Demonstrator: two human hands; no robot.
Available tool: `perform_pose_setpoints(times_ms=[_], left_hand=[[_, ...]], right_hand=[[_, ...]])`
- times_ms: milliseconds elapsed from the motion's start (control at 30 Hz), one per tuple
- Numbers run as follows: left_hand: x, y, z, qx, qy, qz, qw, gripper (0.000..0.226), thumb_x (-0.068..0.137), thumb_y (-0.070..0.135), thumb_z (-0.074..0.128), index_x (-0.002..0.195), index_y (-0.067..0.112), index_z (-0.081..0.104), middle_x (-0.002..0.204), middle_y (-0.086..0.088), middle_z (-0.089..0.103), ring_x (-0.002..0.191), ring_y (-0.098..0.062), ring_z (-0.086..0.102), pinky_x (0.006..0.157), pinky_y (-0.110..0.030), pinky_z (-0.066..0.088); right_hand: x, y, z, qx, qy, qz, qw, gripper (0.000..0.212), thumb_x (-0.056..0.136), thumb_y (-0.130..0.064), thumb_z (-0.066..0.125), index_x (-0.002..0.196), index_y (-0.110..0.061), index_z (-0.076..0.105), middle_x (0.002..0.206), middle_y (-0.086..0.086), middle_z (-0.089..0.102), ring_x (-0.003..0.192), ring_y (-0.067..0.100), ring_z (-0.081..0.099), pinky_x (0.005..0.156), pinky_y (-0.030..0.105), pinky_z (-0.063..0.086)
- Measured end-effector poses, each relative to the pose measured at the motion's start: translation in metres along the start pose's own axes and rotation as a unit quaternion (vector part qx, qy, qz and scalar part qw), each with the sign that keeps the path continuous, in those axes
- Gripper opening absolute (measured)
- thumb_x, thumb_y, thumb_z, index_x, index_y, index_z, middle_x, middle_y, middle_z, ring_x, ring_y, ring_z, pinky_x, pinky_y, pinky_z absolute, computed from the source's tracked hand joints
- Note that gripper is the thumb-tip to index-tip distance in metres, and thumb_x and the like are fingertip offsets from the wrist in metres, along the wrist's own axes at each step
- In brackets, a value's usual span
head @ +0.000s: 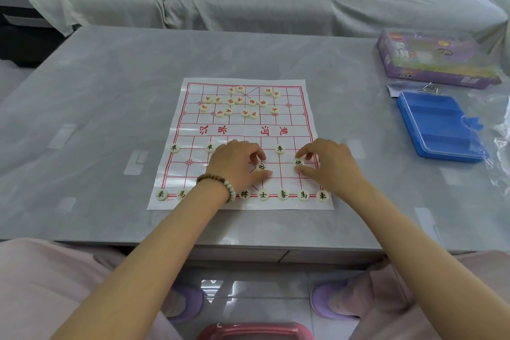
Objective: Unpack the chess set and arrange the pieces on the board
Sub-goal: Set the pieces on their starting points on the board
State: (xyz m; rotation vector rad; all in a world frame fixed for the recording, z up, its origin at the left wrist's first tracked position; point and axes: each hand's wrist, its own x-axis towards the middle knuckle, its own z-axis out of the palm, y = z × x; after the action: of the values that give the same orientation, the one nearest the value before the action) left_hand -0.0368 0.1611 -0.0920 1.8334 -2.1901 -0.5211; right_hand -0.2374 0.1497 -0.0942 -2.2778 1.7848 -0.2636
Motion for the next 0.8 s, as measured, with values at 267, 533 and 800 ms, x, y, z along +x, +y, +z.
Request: perform_pose_setpoints(times_ms=[267,533,800], left_hand=[[-0.006,-0.019,-0.016,-0.043,-0.057,-0.007,0.997,0.026,0.083,0.026,0.064,0.109,0.032,0.062,0.109,0.013,0.06,0.094,-0.005,0.044,0.089,-0.024,0.041],[-0.01,-0.017,-0.012,-0.012,-0.012,-0.034,0.999,0.031,0.076,0.048,0.068,0.098,0.028,0.062,0.095,0.012,0.06,0.093,-0.009,0.051,0.08,-0.025,0.044],[-0.022,-0.057,-0.041,-0.045,0.012,-0.05,0.998,0.021,0.081,0.041,0.064,0.1,0.031,0.062,0.091,0.017,0.057,0.088,-0.006,0.05,0.077,-0.022,0.041]], right_hand=[[-0.001,-0.012,-0.003,0.031,0.038,-0.019,0.999,0.038,0.084,-0.046,0.061,0.118,-0.031,0.057,0.109,-0.009,0.06,0.09,0.006,0.048,0.09,0.026,0.032],[0.005,-0.038,0.001,0.068,0.045,-0.056,0.995,0.034,0.083,-0.046,0.062,0.114,-0.032,0.058,0.106,-0.011,0.061,0.086,0.002,0.044,0.091,0.026,0.029],[0.005,-0.055,0.005,0.066,-0.008,-0.063,0.996,0.034,0.085,-0.046,0.06,0.116,-0.033,0.059,0.112,-0.011,0.06,0.09,0.001,0.042,0.098,0.029,0.032]])
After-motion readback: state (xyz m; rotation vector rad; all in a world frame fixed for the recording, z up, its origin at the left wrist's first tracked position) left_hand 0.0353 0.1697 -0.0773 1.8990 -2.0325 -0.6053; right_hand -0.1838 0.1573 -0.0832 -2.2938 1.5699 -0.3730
